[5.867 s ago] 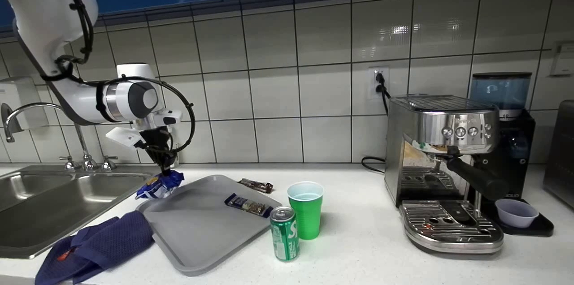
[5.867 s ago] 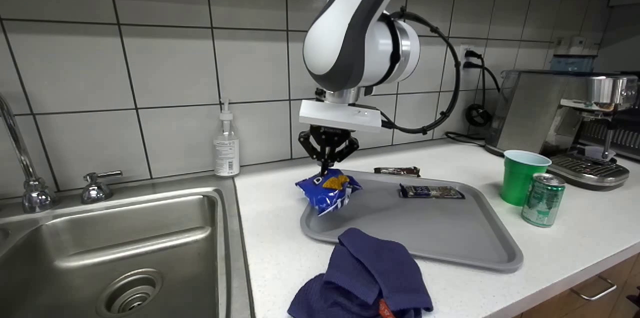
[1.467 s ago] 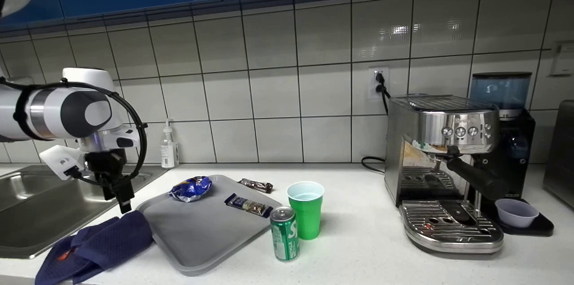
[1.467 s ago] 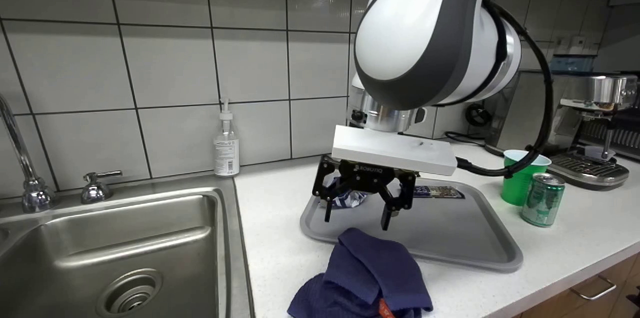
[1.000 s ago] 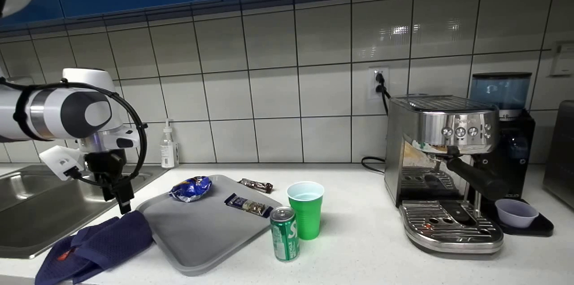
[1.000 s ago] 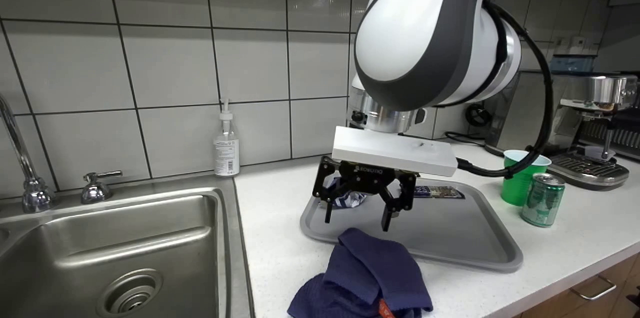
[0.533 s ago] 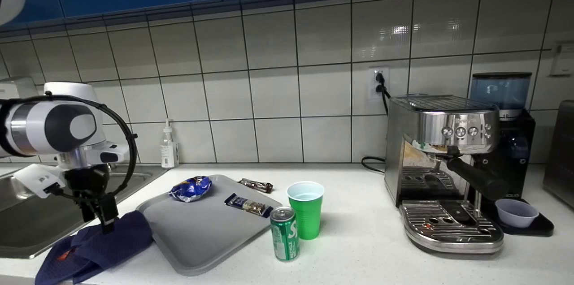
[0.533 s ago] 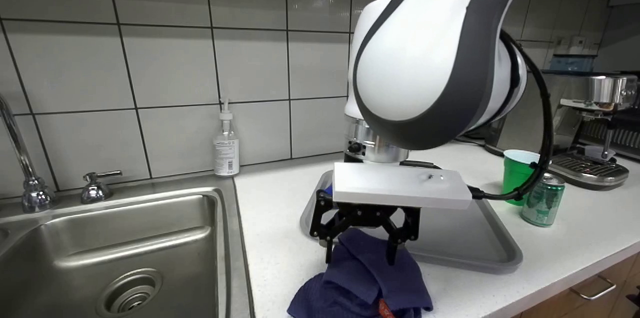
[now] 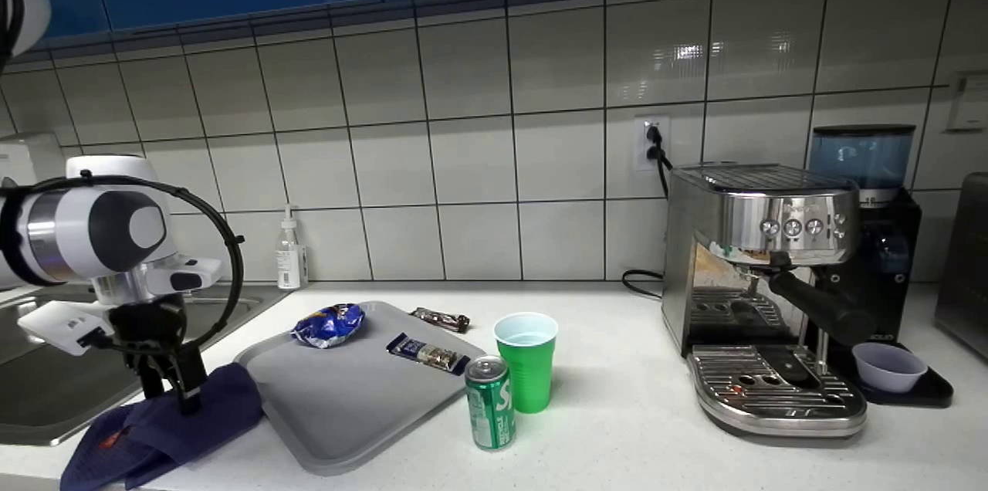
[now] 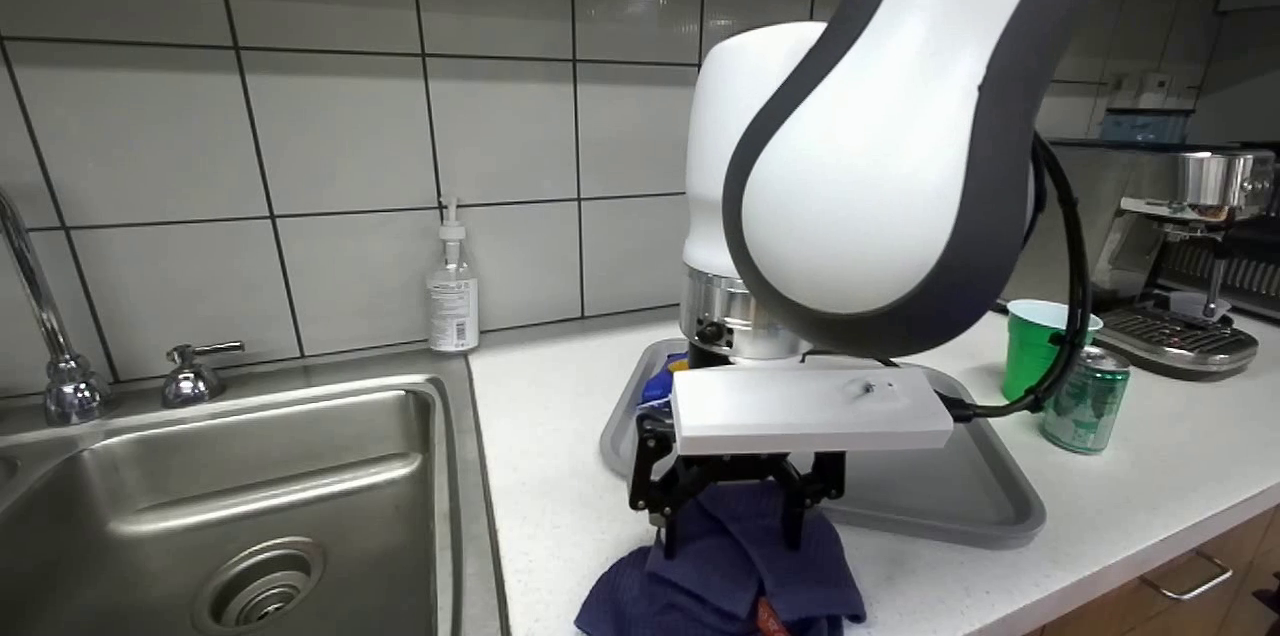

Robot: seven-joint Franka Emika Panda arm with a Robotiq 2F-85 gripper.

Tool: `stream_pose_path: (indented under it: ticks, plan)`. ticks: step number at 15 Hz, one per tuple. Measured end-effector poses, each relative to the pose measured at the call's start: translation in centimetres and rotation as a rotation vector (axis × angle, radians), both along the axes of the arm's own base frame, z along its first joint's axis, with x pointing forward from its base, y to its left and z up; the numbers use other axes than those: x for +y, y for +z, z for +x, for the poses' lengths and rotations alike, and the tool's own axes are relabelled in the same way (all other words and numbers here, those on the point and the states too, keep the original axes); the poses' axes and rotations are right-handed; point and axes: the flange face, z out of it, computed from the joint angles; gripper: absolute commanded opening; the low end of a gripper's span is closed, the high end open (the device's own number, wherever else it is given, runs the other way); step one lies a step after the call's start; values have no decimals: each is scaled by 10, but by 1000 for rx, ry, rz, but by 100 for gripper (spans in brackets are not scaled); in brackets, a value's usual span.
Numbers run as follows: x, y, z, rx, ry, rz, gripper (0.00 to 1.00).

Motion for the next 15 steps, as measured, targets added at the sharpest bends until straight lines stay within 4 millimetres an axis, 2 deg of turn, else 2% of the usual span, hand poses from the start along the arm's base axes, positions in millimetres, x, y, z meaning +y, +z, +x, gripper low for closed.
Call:
stream_pose_path:
  ticks: [15]
  plan:
    - [15,-16,1,-36,12,-24,100]
